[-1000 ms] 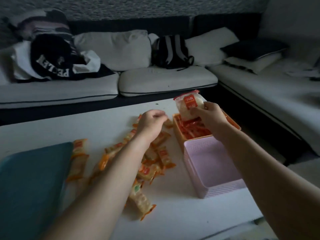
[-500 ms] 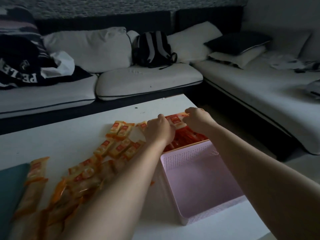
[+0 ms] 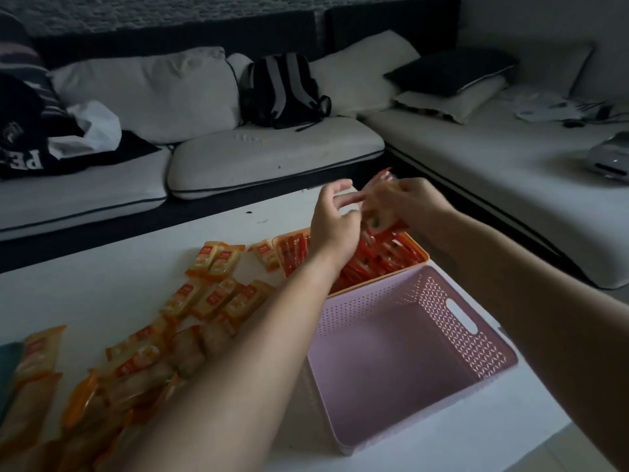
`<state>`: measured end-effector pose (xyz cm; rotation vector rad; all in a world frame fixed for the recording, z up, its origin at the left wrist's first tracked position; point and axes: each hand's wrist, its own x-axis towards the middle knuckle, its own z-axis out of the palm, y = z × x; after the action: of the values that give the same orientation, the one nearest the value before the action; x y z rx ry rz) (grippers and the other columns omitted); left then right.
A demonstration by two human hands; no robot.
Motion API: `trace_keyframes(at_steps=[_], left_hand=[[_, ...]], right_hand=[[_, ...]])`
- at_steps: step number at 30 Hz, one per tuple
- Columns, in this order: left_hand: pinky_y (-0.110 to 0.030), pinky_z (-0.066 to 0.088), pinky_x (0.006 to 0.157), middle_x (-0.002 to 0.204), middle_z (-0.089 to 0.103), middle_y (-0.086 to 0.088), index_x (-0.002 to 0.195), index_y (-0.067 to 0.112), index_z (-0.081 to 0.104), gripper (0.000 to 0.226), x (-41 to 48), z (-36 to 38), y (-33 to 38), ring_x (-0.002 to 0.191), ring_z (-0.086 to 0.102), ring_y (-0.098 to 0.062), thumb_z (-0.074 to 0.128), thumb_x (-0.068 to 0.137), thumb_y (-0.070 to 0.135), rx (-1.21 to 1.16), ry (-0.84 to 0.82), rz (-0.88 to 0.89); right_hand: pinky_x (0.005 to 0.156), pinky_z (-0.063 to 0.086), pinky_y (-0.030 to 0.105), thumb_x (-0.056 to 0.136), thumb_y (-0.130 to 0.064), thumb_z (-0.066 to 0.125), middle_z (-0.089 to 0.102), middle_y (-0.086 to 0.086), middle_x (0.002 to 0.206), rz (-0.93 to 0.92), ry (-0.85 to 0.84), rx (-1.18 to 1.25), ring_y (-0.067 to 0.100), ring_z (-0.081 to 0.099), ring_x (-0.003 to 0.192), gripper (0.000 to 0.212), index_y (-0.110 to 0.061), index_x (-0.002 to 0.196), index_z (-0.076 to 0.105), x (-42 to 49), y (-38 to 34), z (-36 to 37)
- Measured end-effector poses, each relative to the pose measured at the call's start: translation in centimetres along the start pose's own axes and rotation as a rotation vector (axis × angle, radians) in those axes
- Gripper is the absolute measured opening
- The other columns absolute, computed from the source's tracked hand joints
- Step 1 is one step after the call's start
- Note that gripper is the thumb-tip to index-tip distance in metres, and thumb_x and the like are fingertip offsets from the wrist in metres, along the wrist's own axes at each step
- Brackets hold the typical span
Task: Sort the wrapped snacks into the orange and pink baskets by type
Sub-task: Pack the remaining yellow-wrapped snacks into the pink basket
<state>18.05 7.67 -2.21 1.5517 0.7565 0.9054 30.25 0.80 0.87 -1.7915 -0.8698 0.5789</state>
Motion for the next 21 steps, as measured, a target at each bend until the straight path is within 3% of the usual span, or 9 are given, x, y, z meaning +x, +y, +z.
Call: trace_keyframes(at_steps=[2, 3, 5, 7, 9, 11, 15, 18, 21], left_hand=[[-0.015, 0.048, 0.072, 0.120, 0.069, 0.003, 0.122, 0.021, 0.059, 0.037, 0.9, 0.3, -0.6, 0.102, 0.067, -0.017, 0.053, 0.093, 0.000, 0.265, 0.001, 0.044], [-0.015, 0.047, 0.076, 0.121, 0.069, 0.001, 0.122, 0.021, 0.062, 0.035, 1.3, 0.4, -1.0, 0.107, 0.065, -0.018, 0.052, 0.094, 0.002, 0.429, -0.051, 0.071], [-0.030, 0.052, 0.093, 0.130, 0.066, -0.001, 0.126, 0.026, 0.066, 0.040, 2.0, 1.1, -1.6, 0.119, 0.061, -0.023, 0.050, 0.096, 0.005, 0.730, -0.211, 0.116], [-0.046, 0.051, 0.102, 0.141, 0.056, -0.005, 0.138, 0.033, 0.058, 0.049, 2.5, 1.8, -1.8, 0.127, 0.054, -0.029, 0.047, 0.098, 0.007, 0.959, -0.345, 0.135], [-0.049, 0.042, 0.109, 0.148, 0.048, -0.008, 0.147, 0.033, 0.045, 0.055, 3.1, 2.5, -1.9, 0.133, 0.045, -0.033, 0.044, 0.099, 0.008, 1.159, -0.456, 0.159], [-0.053, 0.033, 0.111, 0.154, 0.043, -0.006, 0.150, 0.031, 0.038, 0.057, 3.9, 2.7, -2.3, 0.138, 0.037, -0.034, 0.042, 0.099, 0.009, 1.315, -0.526, 0.210], [-0.055, 0.029, 0.112, 0.160, 0.037, -0.004, 0.154, 0.038, 0.029, 0.058, 5.2, 1.9, -3.7, 0.143, 0.030, -0.037, 0.038, 0.100, 0.017, 1.488, -0.538, 0.277], [-0.051, 0.034, 0.109, 0.158, 0.038, -0.003, 0.152, 0.038, 0.036, 0.053, 5.2, 1.2, -4.2, 0.140, 0.032, -0.035, 0.037, 0.101, 0.021, 1.462, -0.516, 0.288], [-0.048, 0.044, 0.102, 0.151, 0.046, 0.000, 0.148, 0.036, 0.045, 0.050, 5.3, 1.0, -4.6, 0.135, 0.039, -0.032, 0.038, 0.100, 0.020, 1.349, -0.473, 0.257]], right_hand=[[0.074, 0.061, 0.046, 0.098, -0.021, 0.061, 0.072, 0.014, 0.088, 0.031, 0.098, 0.079, 0.031, 0.072, 0.077, 0.016, -0.011, 0.094, 0.071, 0.4, 0.5, -2.4], [0.075, 0.060, 0.044, 0.099, -0.020, 0.060, 0.070, 0.011, 0.089, 0.058, 0.131, 0.135, 0.026, 0.070, 0.076, 0.017, -0.008, 0.103, 0.070, 0.7, 0.9, -3.3], [0.079, 0.058, 0.039, 0.097, -0.020, 0.061, 0.069, 0.004, 0.088, 0.082, 0.187, 0.181, 0.019, 0.068, 0.076, 0.018, -0.009, 0.109, 0.069, 1.1, 1.6, -4.4], [0.083, 0.057, 0.037, 0.094, -0.022, 0.065, 0.069, 0.000, 0.085, 0.070, 0.259, 0.163, 0.017, 0.067, 0.078, 0.009, -0.017, 0.098, 0.071, 1.8, 2.1, -5.0], [0.085, 0.058, 0.039, 0.093, -0.023, 0.067, 0.069, -0.001, 0.086, 0.071, 0.300, 0.164, 0.016, 0.068, 0.081, 0.006, -0.024, 0.087, 0.066, 2.4, 2.2, -5.1], [0.083, 0.061, 0.040, 0.091, -0.022, 0.069, 0.070, 0.001, 0.090, 0.082, 0.304, 0.165, 0.016, 0.069, 0.081, 0.006, -0.021, 0.096, 0.065, 3.0, 2.2, -5.0], [0.069, 0.063, 0.035, 0.087, -0.014, 0.073, 0.072, 0.006, 0.089, 0.090, 0.269, 0.093, 0.015, 0.072, 0.069, 0.019, -0.014, 0.104, 0.064, 4.0, 2.5, -4.0], [0.061, 0.062, 0.033, 0.086, -0.014, 0.074, 0.074, 0.010, 0.089, 0.094, 0.229, -0.028, 0.019, 0.075, 0.070, 0.015, -0.019, 0.092, 0.061, 4.3, 2.9, -3.0], [0.065, 0.065, 0.042, 0.086, -0.013, 0.073, 0.072, 0.010, 0.086, 0.065, 0.243, -0.219, 0.025, 0.075, 0.071, 0.022, -0.024, 0.080, 0.056, 4.3, 3.3, -2.1]])
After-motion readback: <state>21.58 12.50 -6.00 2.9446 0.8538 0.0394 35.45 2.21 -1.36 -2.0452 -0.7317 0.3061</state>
